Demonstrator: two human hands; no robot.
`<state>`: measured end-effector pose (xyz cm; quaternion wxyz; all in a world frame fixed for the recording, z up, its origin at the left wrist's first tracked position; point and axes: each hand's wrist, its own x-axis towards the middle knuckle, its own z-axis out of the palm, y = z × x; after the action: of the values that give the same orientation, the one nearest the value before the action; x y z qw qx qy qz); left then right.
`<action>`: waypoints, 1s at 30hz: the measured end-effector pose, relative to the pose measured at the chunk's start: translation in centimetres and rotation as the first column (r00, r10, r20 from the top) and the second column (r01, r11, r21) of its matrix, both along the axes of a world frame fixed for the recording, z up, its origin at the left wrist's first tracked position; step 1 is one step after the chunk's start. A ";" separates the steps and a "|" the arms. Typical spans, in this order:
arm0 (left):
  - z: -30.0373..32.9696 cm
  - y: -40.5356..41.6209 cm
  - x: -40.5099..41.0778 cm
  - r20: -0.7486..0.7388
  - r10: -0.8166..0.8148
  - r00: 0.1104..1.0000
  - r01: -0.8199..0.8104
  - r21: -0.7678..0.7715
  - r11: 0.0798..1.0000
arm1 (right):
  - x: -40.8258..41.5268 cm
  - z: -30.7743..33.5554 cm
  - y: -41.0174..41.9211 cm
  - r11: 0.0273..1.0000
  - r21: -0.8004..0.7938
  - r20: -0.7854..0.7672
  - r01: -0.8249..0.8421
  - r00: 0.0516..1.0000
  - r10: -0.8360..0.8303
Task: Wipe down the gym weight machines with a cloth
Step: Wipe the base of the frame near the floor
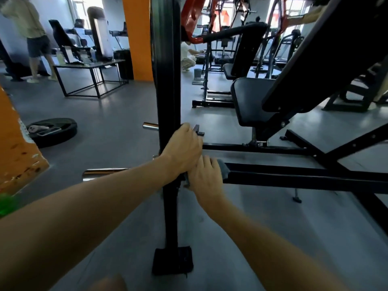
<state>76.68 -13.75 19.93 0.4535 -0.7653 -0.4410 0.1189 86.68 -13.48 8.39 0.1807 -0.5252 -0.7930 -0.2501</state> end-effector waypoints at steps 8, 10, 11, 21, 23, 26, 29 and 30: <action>-2.1 0.2 3.1 0.500 0.112 0.859 -0.045 -0.146 0.988 | 12.4 -2.7 -3.1 0.989 0.109 0.124 -0.100 0.989 0.086; -2.3 0.6 3.8 0.708 0.168 0.686 -0.005 -0.227 0.974 | 12.1 -1.7 -3.3 0.978 0.127 0.053 -0.164 0.986 0.159; -1.9 0.8 3.9 0.807 0.223 0.546 0.018 -0.277 0.961 | 11.4 -0.9 -2.9 0.975 0.120 0.036 -0.185 0.983 0.182; -1.0 2.2 10.2 0.975 0.196 0.106 0.157 -0.211 0.965 | 7.6 0.3 -0.3 0.987 0.156 0.008 -0.043 0.999 0.043; -1.5 2.9 13.5 0.969 0.238 0.065 0.148 -0.245 0.958 | 12.8 -0.8 -1.2 0.988 0.151 -0.023 0.039 0.999 -0.036; -2.3 3.2 17.8 0.932 0.361 0.032 0.238 -0.358 0.903 | 24.6 -1.3 -2.5 0.947 0.217 -0.053 0.235 0.972 -0.229; -3.9 2.1 22.6 0.870 0.482 0.104 0.264 -0.491 0.830 | 36.2 -1.0 -4.0 0.911 0.120 -0.052 0.394 0.919 -0.391; -4.6 2.0 23.7 0.849 0.504 0.159 0.216 -0.528 0.821 | 37.8 -1.0 -4.1 0.900 0.071 -0.058 0.431 0.902 -0.427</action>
<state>100.36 -11.79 15.36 -0.1889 -0.7000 -0.6470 -0.2358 124.45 -17.62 7.42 0.1589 -0.6840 -0.6431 -0.3054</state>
